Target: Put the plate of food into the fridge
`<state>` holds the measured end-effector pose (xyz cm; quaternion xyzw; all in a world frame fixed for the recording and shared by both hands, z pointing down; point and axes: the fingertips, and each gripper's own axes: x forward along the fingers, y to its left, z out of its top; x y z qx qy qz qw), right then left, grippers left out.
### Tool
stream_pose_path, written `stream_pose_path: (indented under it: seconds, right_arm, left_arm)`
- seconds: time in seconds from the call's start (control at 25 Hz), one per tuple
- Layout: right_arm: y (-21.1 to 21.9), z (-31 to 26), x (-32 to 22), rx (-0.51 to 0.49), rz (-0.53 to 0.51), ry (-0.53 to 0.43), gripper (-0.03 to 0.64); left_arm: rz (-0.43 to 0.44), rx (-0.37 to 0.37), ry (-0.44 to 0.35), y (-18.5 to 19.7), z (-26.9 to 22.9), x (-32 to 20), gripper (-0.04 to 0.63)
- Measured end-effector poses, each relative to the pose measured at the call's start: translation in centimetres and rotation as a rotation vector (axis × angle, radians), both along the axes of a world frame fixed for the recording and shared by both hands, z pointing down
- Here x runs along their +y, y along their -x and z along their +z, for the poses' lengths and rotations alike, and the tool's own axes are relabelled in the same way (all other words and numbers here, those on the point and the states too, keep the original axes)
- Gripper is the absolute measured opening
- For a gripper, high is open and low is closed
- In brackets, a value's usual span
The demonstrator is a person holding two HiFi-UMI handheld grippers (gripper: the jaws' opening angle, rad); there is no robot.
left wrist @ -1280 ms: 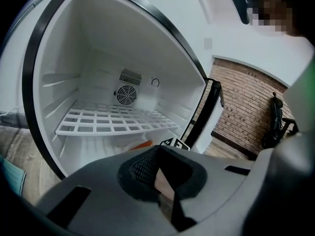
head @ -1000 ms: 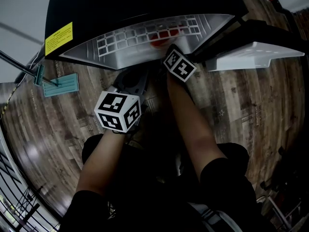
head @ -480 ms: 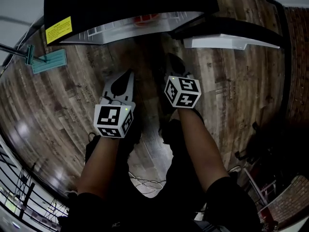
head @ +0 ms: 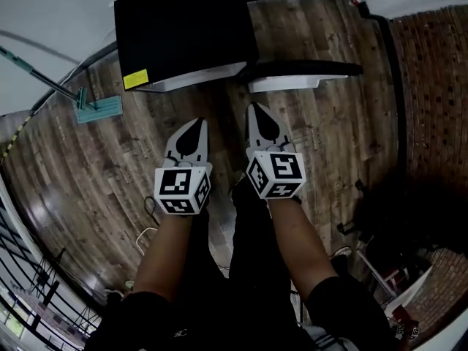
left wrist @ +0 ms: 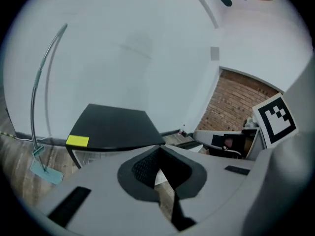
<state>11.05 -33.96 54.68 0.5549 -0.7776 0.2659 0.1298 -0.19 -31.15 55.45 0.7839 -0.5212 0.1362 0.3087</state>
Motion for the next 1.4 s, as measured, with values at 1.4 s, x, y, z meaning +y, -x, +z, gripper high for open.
stream_pose_path:
  seconds: [1.4]
  right_arm:
    - [1.4,-53.0,2.0,0.008,-0.085,-0.509,0.012]
  left_arm:
    - [0.025,-0.126,-0.509,-1.8,-51.4,-0.6,-0.003]
